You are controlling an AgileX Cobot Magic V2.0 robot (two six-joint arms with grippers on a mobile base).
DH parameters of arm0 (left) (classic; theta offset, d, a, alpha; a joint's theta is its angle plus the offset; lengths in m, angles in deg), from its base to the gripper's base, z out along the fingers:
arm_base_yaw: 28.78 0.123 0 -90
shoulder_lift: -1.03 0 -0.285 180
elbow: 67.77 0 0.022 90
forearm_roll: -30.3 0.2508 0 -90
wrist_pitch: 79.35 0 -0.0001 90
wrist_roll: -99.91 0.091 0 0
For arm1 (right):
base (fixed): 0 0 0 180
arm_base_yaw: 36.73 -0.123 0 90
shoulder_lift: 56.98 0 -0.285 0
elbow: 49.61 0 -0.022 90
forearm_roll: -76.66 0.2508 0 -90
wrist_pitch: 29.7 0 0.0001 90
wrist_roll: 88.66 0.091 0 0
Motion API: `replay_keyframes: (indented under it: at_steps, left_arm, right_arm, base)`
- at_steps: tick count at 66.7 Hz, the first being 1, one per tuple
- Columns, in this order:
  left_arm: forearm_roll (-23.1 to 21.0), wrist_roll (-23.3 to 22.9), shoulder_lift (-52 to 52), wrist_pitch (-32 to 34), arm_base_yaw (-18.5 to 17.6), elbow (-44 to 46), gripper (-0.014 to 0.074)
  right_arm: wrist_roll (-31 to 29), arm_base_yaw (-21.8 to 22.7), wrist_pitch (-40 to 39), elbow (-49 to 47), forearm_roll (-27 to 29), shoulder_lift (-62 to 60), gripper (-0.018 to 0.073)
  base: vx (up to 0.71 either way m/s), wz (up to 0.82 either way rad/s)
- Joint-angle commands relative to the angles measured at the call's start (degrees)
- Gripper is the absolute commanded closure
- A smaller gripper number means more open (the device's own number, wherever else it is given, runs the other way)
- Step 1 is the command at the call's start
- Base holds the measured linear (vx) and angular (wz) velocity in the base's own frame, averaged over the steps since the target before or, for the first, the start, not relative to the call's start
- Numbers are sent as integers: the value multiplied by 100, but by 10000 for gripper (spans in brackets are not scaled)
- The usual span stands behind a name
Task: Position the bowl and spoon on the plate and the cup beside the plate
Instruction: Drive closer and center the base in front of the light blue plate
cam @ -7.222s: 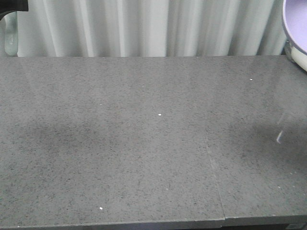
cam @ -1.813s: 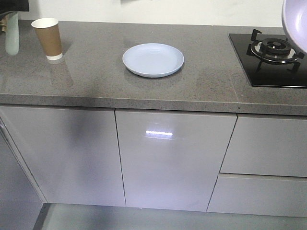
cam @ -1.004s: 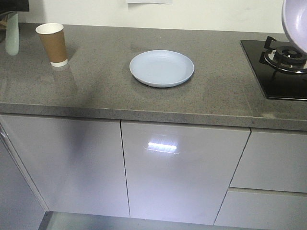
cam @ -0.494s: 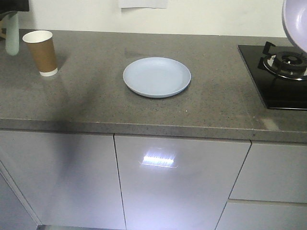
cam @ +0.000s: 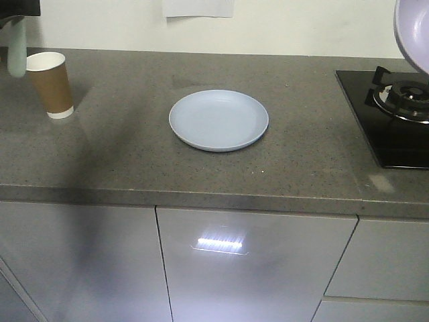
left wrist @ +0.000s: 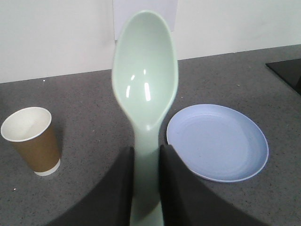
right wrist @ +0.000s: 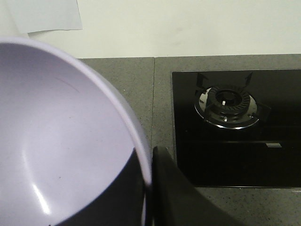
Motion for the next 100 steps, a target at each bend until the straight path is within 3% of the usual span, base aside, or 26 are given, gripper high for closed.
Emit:
replay_keyframes:
  at_steps: [1,100]
  left_arm:
    - [-94,-7,-137,401,-33,155,603]
    - [-94,-7,-137,401,-33,155,603]
  right_arm:
    - [-34,17,-449,-131,18,-58,570]
    - [-29,17,-449,-131,18,-58,570]
  base:
    - [9,1]
    - [11,-1]
